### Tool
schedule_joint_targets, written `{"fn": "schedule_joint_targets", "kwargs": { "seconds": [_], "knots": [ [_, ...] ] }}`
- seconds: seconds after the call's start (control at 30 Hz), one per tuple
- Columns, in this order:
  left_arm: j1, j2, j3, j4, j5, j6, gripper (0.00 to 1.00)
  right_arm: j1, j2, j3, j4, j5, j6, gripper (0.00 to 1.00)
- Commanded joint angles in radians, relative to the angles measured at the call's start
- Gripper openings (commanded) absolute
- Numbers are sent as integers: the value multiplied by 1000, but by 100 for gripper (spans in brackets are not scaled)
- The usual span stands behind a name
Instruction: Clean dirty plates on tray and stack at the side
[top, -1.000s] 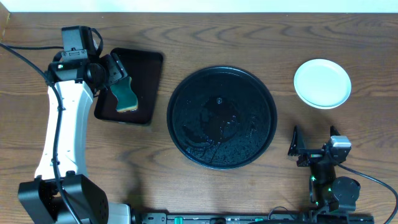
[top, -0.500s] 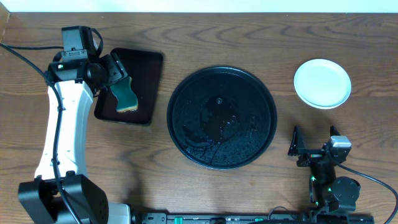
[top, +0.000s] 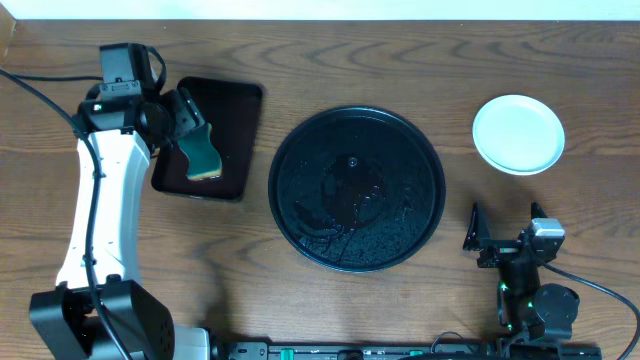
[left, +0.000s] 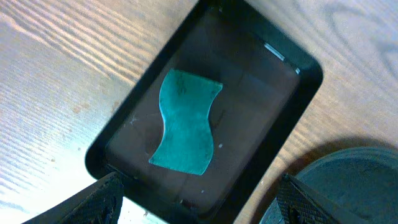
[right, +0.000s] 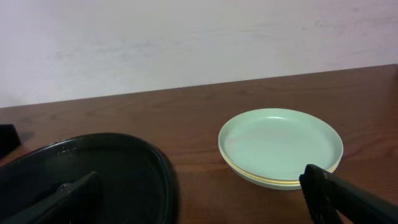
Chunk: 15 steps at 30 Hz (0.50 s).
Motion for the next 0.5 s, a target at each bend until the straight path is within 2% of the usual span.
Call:
{"fn": "schedule_joint_targets", "kwargs": {
  "seconds": [0.0, 0.1, 0.47],
  "knots": [
    [-23, -34, -90, -5, 5, 47, 80, -5, -7, -2, -5, 6, -13, 99],
    [-43, -104, -198, 50, 5, 74, 80, -5, -7, -2, -5, 6, -13, 99],
    [-71, -526, -658, 436, 6, 82, 80, -5, -7, -2, -5, 6, -13, 99]
  ]
}}
